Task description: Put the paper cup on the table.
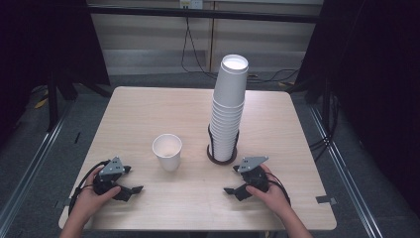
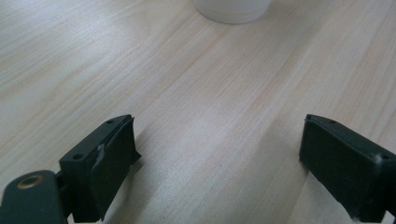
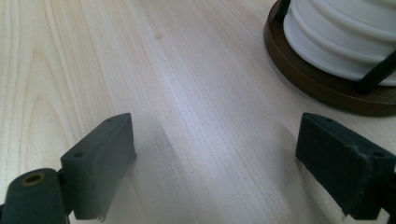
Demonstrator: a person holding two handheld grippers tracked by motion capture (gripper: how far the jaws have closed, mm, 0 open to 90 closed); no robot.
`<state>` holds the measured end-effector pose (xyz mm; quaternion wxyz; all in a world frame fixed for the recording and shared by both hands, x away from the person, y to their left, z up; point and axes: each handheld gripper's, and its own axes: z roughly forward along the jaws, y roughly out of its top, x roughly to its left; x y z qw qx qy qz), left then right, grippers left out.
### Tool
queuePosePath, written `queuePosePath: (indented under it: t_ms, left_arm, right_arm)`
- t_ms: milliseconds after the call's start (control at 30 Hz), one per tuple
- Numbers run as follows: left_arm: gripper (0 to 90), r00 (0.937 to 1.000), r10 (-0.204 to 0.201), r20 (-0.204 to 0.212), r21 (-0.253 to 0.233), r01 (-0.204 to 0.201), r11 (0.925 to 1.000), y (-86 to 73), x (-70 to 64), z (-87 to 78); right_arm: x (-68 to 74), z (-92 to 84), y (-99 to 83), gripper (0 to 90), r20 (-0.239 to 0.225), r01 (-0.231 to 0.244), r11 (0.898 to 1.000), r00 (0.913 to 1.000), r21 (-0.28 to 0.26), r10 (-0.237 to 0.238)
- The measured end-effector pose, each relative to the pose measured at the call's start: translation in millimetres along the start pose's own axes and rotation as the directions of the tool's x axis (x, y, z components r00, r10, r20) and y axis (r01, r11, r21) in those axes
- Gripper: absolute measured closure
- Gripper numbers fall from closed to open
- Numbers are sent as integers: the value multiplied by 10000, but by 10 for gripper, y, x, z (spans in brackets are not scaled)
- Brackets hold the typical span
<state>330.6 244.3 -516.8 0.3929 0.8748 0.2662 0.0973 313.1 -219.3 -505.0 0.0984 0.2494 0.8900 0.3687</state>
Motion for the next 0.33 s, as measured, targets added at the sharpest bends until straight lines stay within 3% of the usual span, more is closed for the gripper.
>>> queuePosePath:
  t_ms: [333]
  left_arm:
    - [72, 9996, -148, -234, 37, 149, 9999, 3, -4, 9]
  right_arm:
    - [1, 0, 0, 108, 14, -8, 10000, 10000, 3, 8]
